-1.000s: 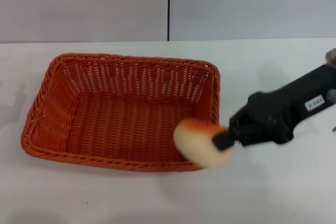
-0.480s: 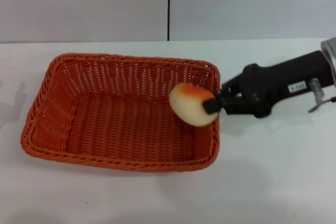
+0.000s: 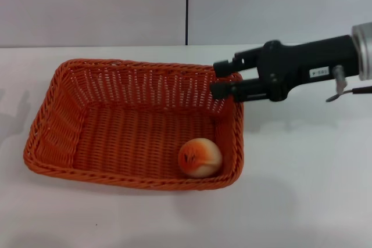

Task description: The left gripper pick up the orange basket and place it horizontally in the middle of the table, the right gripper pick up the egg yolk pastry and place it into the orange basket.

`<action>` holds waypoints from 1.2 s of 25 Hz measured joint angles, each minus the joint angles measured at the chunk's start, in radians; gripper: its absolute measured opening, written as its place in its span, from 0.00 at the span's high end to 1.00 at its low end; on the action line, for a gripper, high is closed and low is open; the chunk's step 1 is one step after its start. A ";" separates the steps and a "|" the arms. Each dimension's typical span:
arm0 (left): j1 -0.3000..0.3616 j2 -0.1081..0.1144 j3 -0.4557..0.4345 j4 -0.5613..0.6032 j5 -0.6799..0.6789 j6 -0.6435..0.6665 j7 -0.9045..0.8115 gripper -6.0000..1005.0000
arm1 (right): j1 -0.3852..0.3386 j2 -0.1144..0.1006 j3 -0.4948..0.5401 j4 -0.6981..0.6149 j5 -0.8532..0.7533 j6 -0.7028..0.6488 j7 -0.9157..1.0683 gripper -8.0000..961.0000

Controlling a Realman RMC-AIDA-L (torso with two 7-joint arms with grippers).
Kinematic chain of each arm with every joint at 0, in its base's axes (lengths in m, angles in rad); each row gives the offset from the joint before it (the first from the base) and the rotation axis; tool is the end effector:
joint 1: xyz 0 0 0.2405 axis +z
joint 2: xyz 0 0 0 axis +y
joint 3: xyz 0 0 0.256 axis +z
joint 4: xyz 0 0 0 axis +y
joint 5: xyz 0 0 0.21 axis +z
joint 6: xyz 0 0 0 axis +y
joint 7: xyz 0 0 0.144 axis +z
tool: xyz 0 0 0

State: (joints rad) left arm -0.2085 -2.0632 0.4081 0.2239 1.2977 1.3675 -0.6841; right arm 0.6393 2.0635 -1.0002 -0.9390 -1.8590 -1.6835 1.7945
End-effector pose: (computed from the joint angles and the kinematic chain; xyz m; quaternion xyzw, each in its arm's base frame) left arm -0.3945 0.2475 0.0387 -0.6964 -0.3005 -0.3344 0.5593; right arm 0.1578 0.3485 0.0110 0.9607 -0.1723 -0.2174 0.0086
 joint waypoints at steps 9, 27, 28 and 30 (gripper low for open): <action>0.002 -0.001 -0.067 -0.064 -0.001 0.005 0.109 0.45 | -0.127 0.013 0.073 -0.080 0.148 0.040 -0.088 0.46; 0.010 -0.004 -0.351 -0.108 -0.002 0.016 0.189 0.45 | -0.297 0.009 0.580 0.519 0.609 0.065 -0.807 0.46; 0.008 -0.004 -0.373 -0.122 -0.002 0.015 0.197 0.45 | -0.298 0.009 0.582 0.529 0.626 0.064 -0.823 0.46; 0.005 -0.003 -0.401 -0.149 -0.002 0.015 0.210 0.45 | -0.301 0.010 0.584 0.538 0.644 0.063 -0.836 0.46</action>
State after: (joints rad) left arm -0.2040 -2.0664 0.0072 0.0753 1.2962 1.3823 -0.4740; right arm 0.3385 2.0735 -0.4165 -0.4013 -1.2151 -1.6200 0.9584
